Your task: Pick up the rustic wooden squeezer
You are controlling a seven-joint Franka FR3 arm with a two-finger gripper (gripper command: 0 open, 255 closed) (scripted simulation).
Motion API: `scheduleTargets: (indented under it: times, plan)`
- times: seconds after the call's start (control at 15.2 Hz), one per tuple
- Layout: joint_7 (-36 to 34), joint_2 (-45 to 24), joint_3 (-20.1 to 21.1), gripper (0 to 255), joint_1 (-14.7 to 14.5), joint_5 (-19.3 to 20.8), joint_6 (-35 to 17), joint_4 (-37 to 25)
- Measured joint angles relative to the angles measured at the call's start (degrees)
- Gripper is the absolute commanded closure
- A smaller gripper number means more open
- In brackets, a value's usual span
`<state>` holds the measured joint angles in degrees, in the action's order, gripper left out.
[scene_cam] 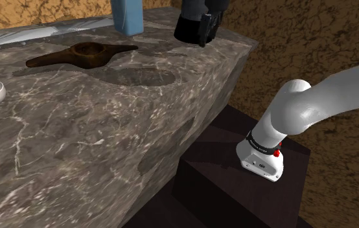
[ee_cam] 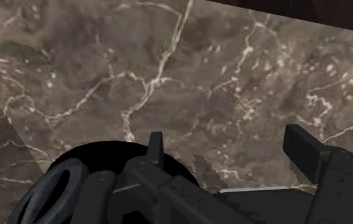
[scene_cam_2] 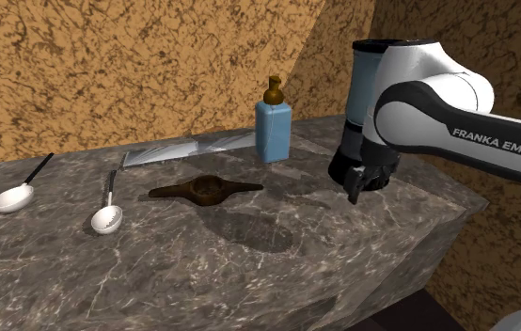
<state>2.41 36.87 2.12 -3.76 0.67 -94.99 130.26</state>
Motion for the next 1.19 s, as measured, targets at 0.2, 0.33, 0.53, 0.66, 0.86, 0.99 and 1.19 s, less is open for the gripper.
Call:
scheduleTargets:
  times: [0.2, 0.33, 0.53, 0.66, 0.86, 0.99, 1.19]
  plan:
    - [-1.18, -5.92, 1.96, 0, -1.15, -0.98, -0.41, -5.28]
    - [-2.32, -9.44, 3.52, 0, -1.99, -1.60, -0.26, -8.74]
    - [-3.70, -14.46, 5.55, 0, -3.03, -2.09, -0.20, -13.67]
    - [-4.86, -18.36, 7.01, 0, -3.73, -2.19, 0.48, -18.15]
    - [-6.08, -23.79, 8.80, 0, -4.66, -1.96, 0.70, -23.58]
    - [-7.53, -28.33, 10.35, 0, -5.52, -1.49, 2.30, -29.56]
    - [-9.37, -34.34, 12.30, 0, -6.93, -0.52, 4.04, -37.01]
